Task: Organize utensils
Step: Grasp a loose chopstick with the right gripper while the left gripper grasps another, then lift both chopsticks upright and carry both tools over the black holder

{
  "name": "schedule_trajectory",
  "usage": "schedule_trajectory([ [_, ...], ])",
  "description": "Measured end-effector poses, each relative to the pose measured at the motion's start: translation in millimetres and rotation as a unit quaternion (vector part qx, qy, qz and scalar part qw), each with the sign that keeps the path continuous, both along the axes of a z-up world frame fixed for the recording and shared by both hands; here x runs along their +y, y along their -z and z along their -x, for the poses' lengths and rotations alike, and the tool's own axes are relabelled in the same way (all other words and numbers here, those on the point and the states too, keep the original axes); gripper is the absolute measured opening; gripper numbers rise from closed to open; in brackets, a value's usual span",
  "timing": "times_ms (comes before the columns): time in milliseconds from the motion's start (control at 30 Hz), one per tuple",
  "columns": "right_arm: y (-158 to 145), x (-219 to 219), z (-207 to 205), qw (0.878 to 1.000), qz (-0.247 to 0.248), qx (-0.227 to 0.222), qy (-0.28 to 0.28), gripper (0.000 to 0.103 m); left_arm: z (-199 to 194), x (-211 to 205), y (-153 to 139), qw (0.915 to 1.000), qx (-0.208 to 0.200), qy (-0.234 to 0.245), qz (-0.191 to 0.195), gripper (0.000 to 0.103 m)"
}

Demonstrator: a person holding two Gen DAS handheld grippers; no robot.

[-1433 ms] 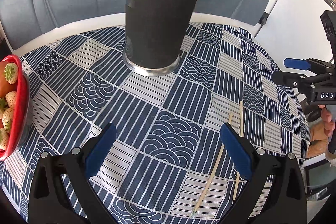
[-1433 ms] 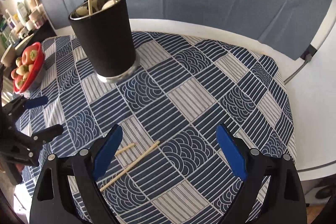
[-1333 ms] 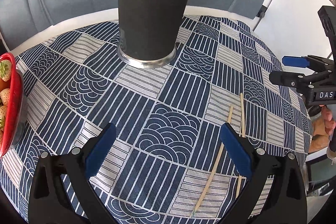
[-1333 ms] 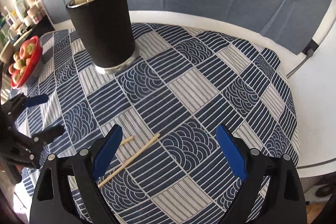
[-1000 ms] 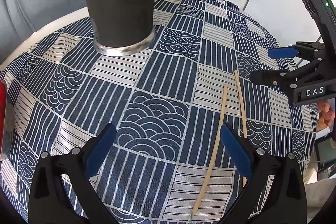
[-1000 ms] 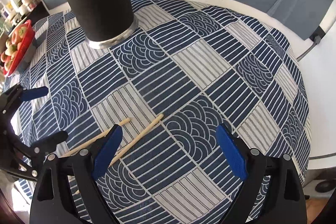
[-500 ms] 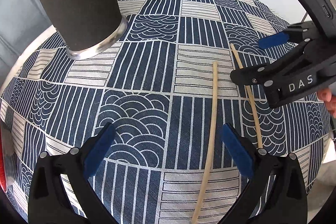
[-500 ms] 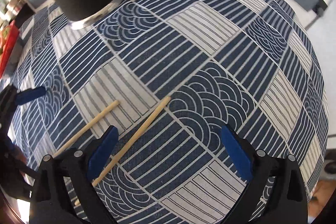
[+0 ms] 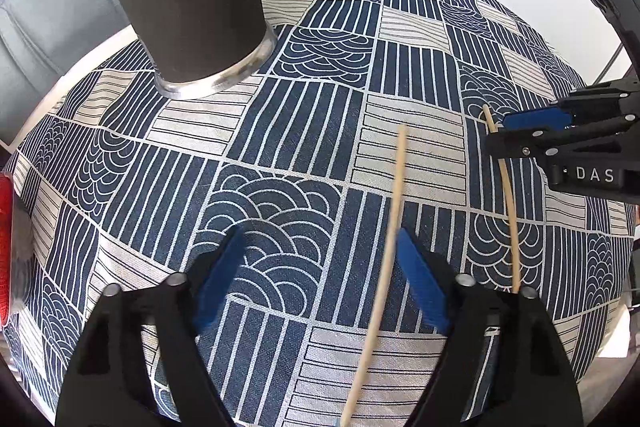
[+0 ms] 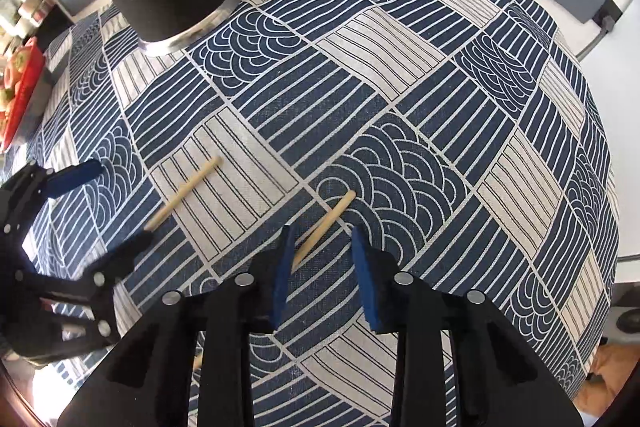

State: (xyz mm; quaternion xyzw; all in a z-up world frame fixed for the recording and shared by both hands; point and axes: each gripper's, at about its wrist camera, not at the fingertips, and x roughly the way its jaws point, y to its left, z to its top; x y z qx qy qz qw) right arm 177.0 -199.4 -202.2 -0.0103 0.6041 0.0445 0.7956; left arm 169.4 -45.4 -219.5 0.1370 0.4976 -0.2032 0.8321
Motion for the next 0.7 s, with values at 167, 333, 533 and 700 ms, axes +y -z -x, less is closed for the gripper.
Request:
schedule_trajectory([
  [167,2,-25,4,0.998,-0.047,0.019,0.027,0.005,-6,5,-6,0.9992,0.032,-0.004,-0.023,0.019],
  [333,2,-36,3,0.996,-0.076,0.034,0.036,0.004,-7,23,-7,0.9973,0.055,-0.02,-0.044,0.005],
  [533,-4,-47,-6,0.994,-0.094,0.029,0.044,0.004,-13,53,-9,0.9937,0.091,-0.053,-0.038,0.005],
  [700,-28,-57,-18,0.993,-0.107,0.0,0.046,0.004,-18,75,-20,0.9918,0.093,-0.082,-0.027,0.005],
])
